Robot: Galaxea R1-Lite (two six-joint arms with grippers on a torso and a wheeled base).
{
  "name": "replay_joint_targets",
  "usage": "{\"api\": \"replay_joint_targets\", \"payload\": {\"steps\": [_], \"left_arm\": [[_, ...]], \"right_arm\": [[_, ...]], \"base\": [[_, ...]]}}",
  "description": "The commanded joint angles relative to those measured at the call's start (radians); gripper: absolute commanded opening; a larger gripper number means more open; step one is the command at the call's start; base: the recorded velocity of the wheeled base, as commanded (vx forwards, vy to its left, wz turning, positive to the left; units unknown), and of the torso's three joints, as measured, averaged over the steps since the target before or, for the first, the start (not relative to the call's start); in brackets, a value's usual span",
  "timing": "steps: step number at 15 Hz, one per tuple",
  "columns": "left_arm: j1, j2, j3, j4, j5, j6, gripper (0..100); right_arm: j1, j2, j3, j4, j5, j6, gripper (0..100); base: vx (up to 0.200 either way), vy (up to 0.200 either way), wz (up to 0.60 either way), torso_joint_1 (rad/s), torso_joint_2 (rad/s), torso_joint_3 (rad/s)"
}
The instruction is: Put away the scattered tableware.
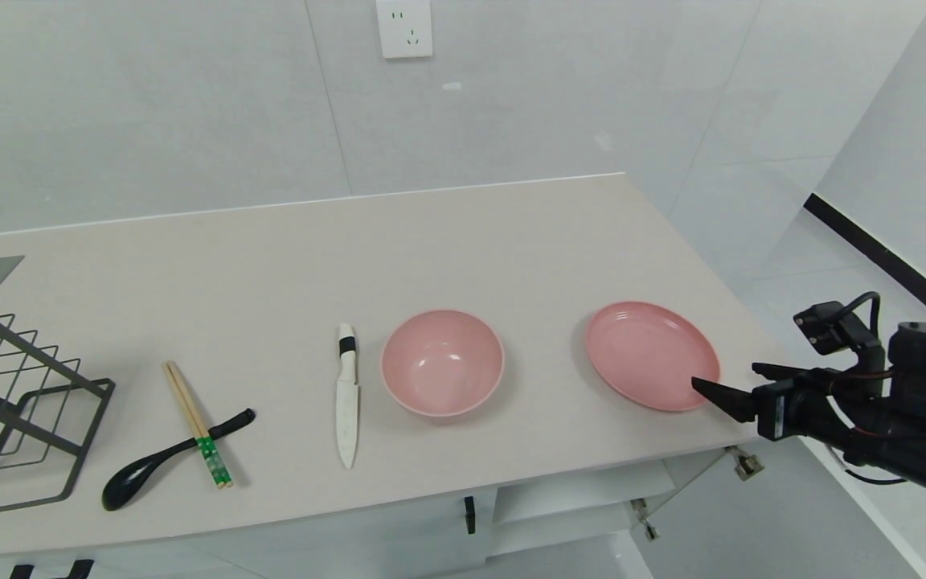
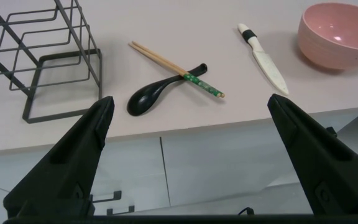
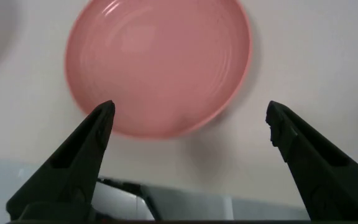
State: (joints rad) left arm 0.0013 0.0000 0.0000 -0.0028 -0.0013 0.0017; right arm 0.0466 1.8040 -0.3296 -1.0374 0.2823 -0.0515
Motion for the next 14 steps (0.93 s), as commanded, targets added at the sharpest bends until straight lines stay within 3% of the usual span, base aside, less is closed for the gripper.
{"api": "replay_joint_targets", "payload": {"steps": [1,10,14], "left_arm": [[0.000,0.002,0.000,-0.002,0.000,0.000,100],[0.000,0.002,0.000,0.000,0.000,0.000,100],[0.000,0.000,0.000,0.000,0.000,0.000,100]], "right_arm": [[-0.001,0.118,-0.052,-0.026,-0.002,-0.001,100],[-0.007,0.268,-0.233,-0.035,0.000,-0.001,100],[0.002,0.290,-0.250,-0.035,0.001,-0.001,100]], "base": [[0.000,0.000,0.00,0.000,0.00,0.000],[0.000,0.000,0.00,0.000,0.00,0.000],[0.000,0.000,0.00,0.000,0.00,0.000]]}}
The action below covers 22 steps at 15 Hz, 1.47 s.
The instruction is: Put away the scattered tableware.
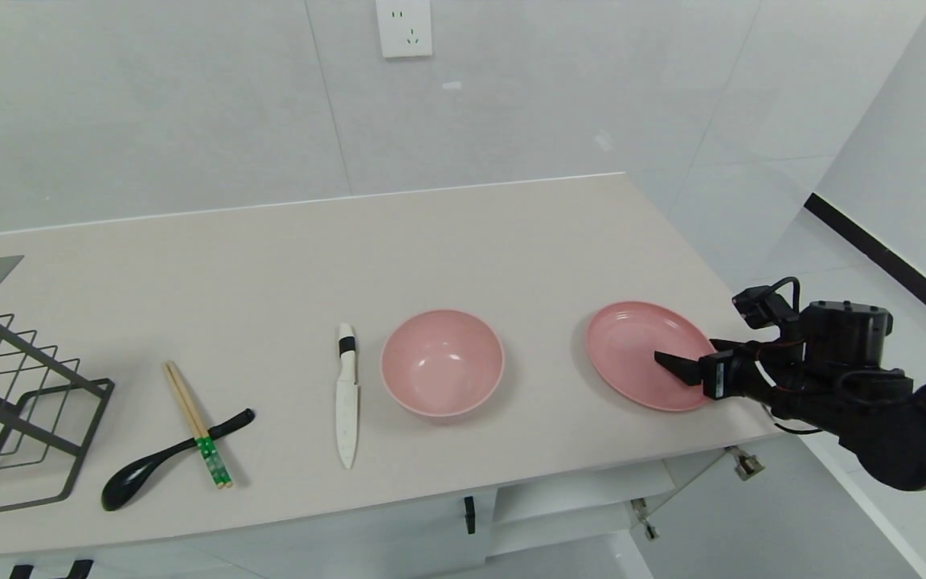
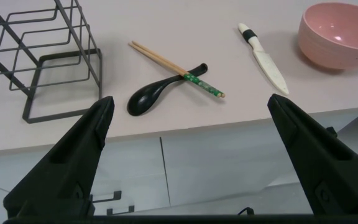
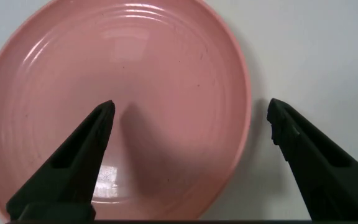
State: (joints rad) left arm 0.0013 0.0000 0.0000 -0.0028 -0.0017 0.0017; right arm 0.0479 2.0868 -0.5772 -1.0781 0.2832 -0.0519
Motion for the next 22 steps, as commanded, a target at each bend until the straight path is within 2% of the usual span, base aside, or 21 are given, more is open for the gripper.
{"api": "replay_joint_targets", "payload": {"steps": [1,4,5,7,12,15,22], "left_arm": [[0.000,0.002,0.000,0.000,0.000,0.000,100],[0.000,0.000,0.000,0.000,0.000,0.000,100],[0.000,0.000,0.000,0.000,0.000,0.000,100],[0.000,0.000,0.000,0.000,0.000,0.000,100],[0.000,0.000,0.000,-0.002,0.000,-0.002,100],[0.000,0.002,0.000,0.000,0.000,-0.002,100],[0.000,0.000,0.000,0.000,0.000,-0.002,100]], "right_arm": [[0.013,0.038,-0.013,-0.043,-0.001,0.000,100],[0.017,0.099,-0.003,-0.137,0.001,-0.002,100],[0.026,0.119,-0.003,-0.140,-0.001,-0.002,0],[0.029,0.136,0.000,-0.140,-0.047,0.000,0],[0.029,0.099,0.017,-0.180,-0.052,0.009,0],[0.029,0.056,0.020,-0.253,-0.053,0.032,0],[0.036,-0.136,0.080,-0.336,-0.055,0.224,0]], "base": [[0.000,0.000,0.00,0.000,0.00,0.000],[0.000,0.000,0.00,0.000,0.00,0.000],[0.000,0.000,0.00,0.000,0.00,0.000],[0.000,0.000,0.00,0.000,0.00,0.000],[0.000,0.000,0.00,0.000,0.00,0.000],[0.000,0.000,0.00,0.000,0.00,0.000],[0.000,0.000,0.00,0.000,0.00,0.000]]}}
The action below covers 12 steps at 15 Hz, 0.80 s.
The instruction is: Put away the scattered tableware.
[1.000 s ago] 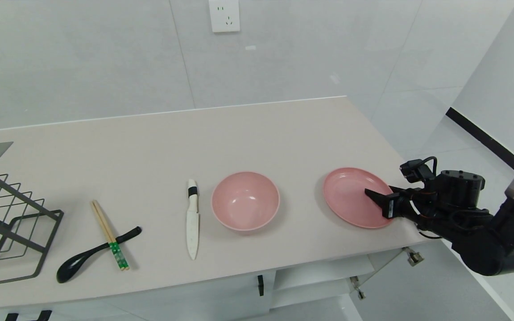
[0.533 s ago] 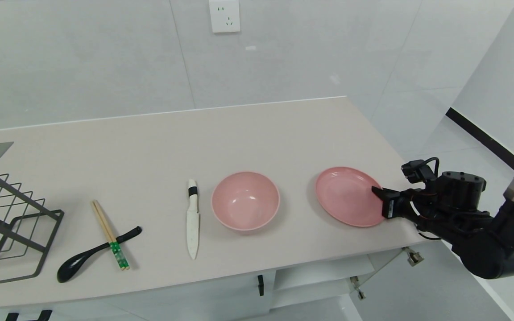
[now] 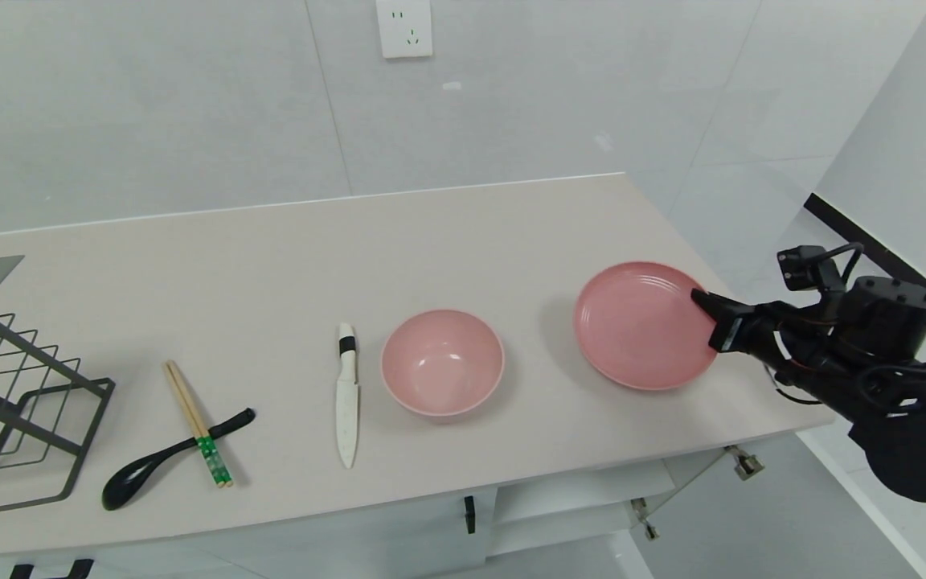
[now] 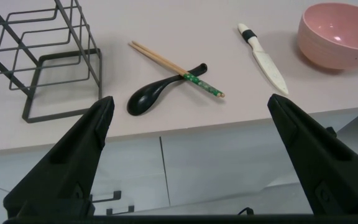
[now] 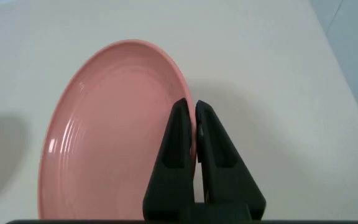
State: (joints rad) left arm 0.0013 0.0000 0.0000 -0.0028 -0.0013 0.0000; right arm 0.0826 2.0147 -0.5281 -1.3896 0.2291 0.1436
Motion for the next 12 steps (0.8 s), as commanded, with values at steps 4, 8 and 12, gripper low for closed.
{"api": "replay_joint_targets", "payload": {"steps": [4,8,12], "left_arm": [[0.000,0.000,0.000,0.000,0.000,0.000,100],[0.000,0.002,0.000,0.000,-0.002,0.000,100],[0.000,0.002,0.000,0.000,-0.006,0.011,100]], "right_arm": [[0.008,-0.106,0.171,-0.181,-0.004,0.074,0],[0.008,-0.243,0.207,-0.181,-0.002,0.086,0],[-0.061,-0.358,0.266,-0.181,0.012,0.090,0]], "base": [[0.000,0.000,0.00,0.000,0.00,0.000],[0.000,0.000,0.00,0.000,0.00,0.000],[0.000,0.000,0.00,0.000,0.00,0.000]]}}
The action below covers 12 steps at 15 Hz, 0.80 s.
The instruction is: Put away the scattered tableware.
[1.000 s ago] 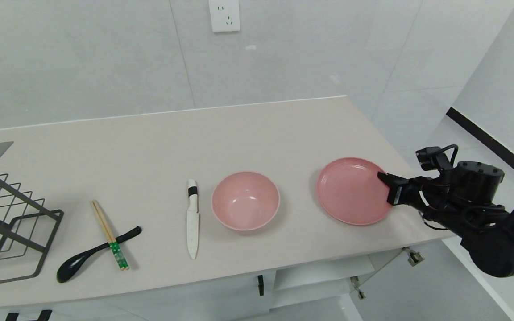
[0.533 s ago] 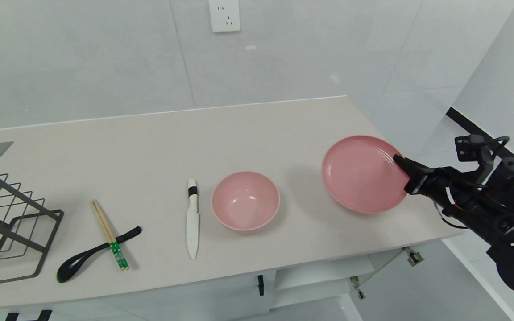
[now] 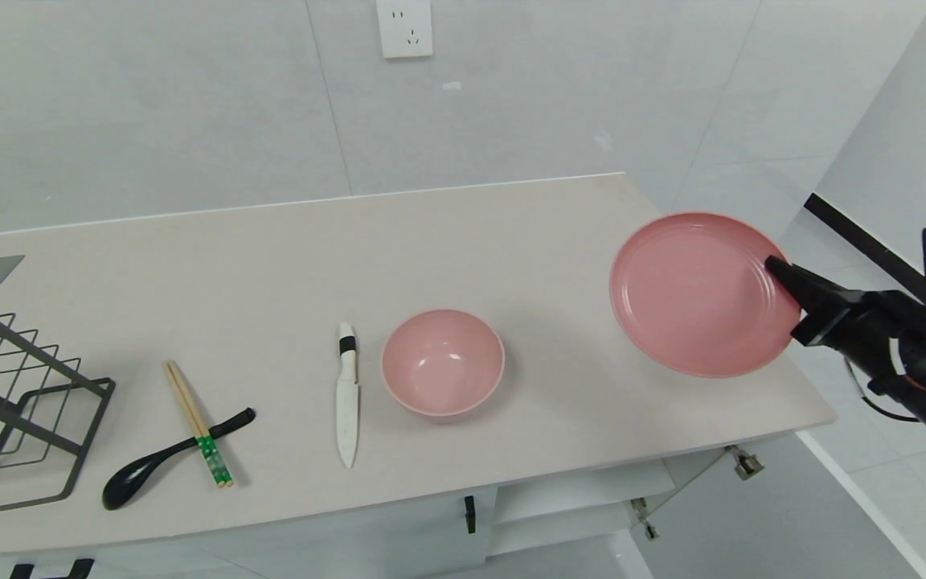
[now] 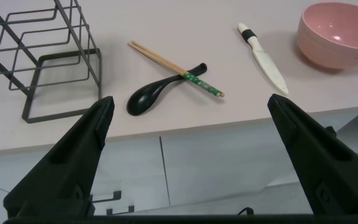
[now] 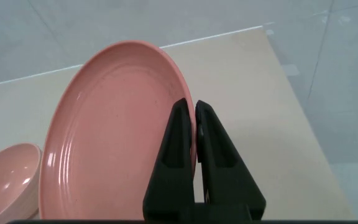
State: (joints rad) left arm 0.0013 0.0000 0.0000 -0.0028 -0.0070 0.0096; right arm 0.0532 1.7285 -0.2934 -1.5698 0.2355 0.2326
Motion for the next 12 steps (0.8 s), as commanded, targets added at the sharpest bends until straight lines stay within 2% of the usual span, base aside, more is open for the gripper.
{"api": "replay_joint_targets", "payload": {"steps": [1,2,3,4,5,6,8,9,10,12], "left_arm": [[0.000,0.002,0.000,0.000,-0.004,0.003,100],[0.000,0.002,0.000,-0.002,-0.011,0.001,100],[0.000,0.000,0.000,0.000,-0.044,0.003,100],[0.000,0.000,0.000,-0.017,-0.054,0.006,100],[0.000,0.002,-0.034,-0.200,-0.054,0.001,100],[0.005,0.011,-0.098,-0.290,-0.065,-0.005,100],[-0.017,0.040,-0.195,-0.243,-0.110,-0.007,100],[-0.026,0.057,-0.210,-0.201,-0.142,-0.023,100],[-0.052,0.095,-0.219,-0.140,-0.192,-0.088,100],[-0.101,0.190,-0.221,-0.082,-0.260,-0.252,100]], "right_arm": [[-0.047,-0.101,0.056,-0.001,0.015,0.004,0],[-0.062,-0.119,0.073,-0.001,0.025,0.021,0],[-0.058,-0.129,0.039,-0.001,0.051,0.070,0],[-0.030,-0.119,0.025,-0.001,0.051,0.083,0],[-0.015,-0.090,0.036,-0.001,0.051,0.083,0],[-0.015,-0.086,0.037,-0.001,0.051,0.083,0],[-0.010,-0.089,0.039,-0.001,0.051,0.082,0],[-0.009,-0.089,0.040,-0.001,0.051,0.080,0],[-0.007,-0.090,0.046,-0.001,0.051,0.082,0],[-0.009,-0.095,0.046,-0.001,0.053,0.083,0]], "base": [[0.000,0.000,0.00,0.000,0.00,0.000],[0.000,0.000,0.00,0.000,0.00,0.000],[0.000,0.000,0.00,0.000,0.00,0.000],[0.000,0.000,0.00,0.000,0.00,0.000],[0.000,0.000,0.00,0.000,0.00,0.000],[0.000,0.000,0.00,0.000,0.00,0.000],[0.000,0.000,0.00,0.000,0.00,0.000],[0.000,0.000,0.00,0.000,0.00,0.000],[0.000,0.000,0.00,0.000,0.00,0.000],[0.000,0.000,0.00,0.000,0.00,0.000]]}}
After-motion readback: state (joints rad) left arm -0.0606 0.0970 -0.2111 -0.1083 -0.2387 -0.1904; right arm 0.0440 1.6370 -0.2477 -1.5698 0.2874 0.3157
